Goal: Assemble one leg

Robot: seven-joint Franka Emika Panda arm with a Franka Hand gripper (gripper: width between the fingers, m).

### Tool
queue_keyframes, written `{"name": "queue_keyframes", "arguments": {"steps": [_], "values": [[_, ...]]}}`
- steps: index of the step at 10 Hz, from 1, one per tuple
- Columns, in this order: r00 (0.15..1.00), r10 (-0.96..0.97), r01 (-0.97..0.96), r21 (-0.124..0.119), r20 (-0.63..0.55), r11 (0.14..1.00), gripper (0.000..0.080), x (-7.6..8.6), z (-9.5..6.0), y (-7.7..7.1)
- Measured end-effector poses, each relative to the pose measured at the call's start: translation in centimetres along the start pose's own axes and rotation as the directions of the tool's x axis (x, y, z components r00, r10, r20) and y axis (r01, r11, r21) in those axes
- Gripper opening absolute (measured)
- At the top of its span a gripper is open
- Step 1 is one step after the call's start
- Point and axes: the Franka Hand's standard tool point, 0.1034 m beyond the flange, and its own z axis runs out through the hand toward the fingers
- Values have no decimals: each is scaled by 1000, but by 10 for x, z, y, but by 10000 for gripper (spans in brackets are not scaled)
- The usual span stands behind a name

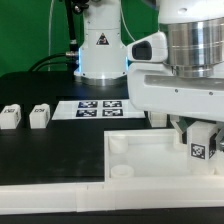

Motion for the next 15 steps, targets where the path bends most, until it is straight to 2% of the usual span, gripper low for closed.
{"name": "queue_keyframes", "arguments": {"steps": [1, 2, 3, 5, 8, 9, 11, 13, 14, 15], "values": [[981, 192, -193, 2, 20, 981, 290, -1, 0, 0], [927, 372, -373, -1, 49, 928, 290, 0, 1, -1], [844, 530, -532, -2, 75, 847, 291, -1, 1, -2], [675, 733, -734, -20, 85, 679, 291, 0, 0, -3], [478, 875, -876, -32, 83, 481, 291, 1, -1, -5], [445, 892, -893, -29, 77, 448, 291, 2, -1, -3], [453, 889, -889, -31, 72, 456, 294, 2, 0, -2], [456, 887, -888, -32, 72, 459, 582, 1, 0, -2], [458, 886, -887, -32, 71, 461, 582, 1, 0, -2], [467, 881, -882, -31, 72, 470, 635, 0, 0, -2]]}}
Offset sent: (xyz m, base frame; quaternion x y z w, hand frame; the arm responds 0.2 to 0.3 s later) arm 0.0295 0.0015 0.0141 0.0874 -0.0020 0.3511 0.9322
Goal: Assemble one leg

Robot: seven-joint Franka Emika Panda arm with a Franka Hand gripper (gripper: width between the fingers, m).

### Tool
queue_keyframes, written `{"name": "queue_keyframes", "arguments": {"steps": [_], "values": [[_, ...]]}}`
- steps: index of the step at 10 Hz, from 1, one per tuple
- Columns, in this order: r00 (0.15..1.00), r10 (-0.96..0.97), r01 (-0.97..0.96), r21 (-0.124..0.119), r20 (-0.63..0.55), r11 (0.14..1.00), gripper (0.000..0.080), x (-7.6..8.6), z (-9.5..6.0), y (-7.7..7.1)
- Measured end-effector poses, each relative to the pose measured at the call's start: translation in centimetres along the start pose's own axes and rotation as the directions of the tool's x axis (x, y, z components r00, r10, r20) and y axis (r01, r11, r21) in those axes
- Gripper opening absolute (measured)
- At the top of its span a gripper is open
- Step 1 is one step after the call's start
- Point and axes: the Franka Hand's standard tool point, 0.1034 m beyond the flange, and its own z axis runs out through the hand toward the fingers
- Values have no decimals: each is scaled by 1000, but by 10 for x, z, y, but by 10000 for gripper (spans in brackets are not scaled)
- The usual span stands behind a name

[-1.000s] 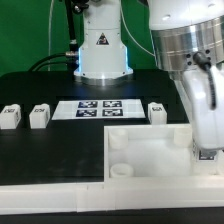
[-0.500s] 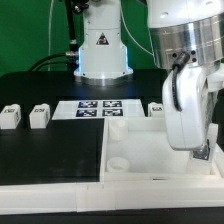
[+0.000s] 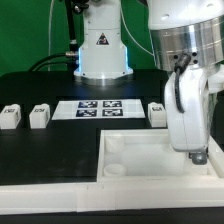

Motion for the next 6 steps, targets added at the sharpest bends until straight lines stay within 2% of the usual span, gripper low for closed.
{"name": "queue_keyframes", "arguments": {"steps": [1, 3, 4, 6], "values": [[1000, -30, 30, -1, 2, 1000, 635, -2, -6, 5], [998, -53, 53, 4, 17, 999, 649, -8, -31, 16], [998, -51, 51, -3, 21, 999, 649, -8, -37, 21], [998, -54, 54, -8, 18, 999, 649, -7, -34, 22]]}}
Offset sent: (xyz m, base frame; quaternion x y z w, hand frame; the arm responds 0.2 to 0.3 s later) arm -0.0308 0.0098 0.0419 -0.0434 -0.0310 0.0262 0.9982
